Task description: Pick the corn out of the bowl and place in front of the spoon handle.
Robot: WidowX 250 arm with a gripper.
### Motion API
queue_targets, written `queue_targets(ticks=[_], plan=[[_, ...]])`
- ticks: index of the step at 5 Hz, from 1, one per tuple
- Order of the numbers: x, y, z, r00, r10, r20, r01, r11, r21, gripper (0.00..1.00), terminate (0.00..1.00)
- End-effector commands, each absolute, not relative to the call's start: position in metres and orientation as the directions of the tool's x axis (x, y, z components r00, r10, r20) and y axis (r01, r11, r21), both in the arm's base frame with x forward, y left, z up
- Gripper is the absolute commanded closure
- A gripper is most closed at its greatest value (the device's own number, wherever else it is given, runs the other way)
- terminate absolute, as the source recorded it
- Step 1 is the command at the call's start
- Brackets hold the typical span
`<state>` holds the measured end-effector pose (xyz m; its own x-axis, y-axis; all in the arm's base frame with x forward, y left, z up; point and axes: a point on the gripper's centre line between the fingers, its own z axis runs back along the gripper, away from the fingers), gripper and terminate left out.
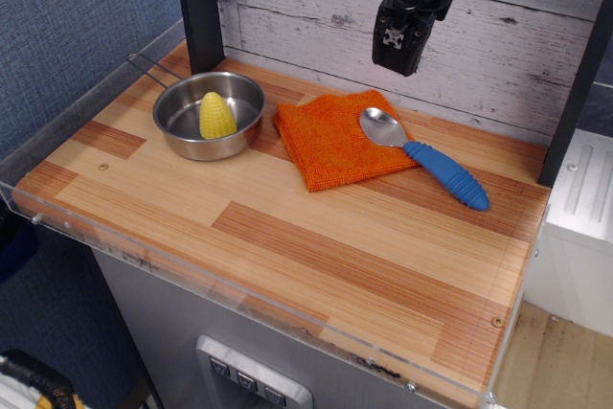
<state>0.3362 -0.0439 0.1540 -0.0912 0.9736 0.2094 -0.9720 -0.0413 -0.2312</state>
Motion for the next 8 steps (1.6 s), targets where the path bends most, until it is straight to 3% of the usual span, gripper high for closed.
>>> queue_targets(ticks=[1,2,4,8], plan=[[0.336,-0.044,0.154,-0.091,0.974,0.209,-0.972,-0.041,-0.231,0.0,0.0],[0.325,-0.016,0.151,-0.173,0.972,0.16,-0.964,-0.133,-0.229,0.0,0.0],[0.307,0.027,0.144,-0.284,0.949,0.14,-0.946,-0.254,-0.202,0.0,0.0],[0.304,0.098,0.138,-0.473,0.871,0.134,-0.868,-0.435,-0.24,0.0,0.0]])
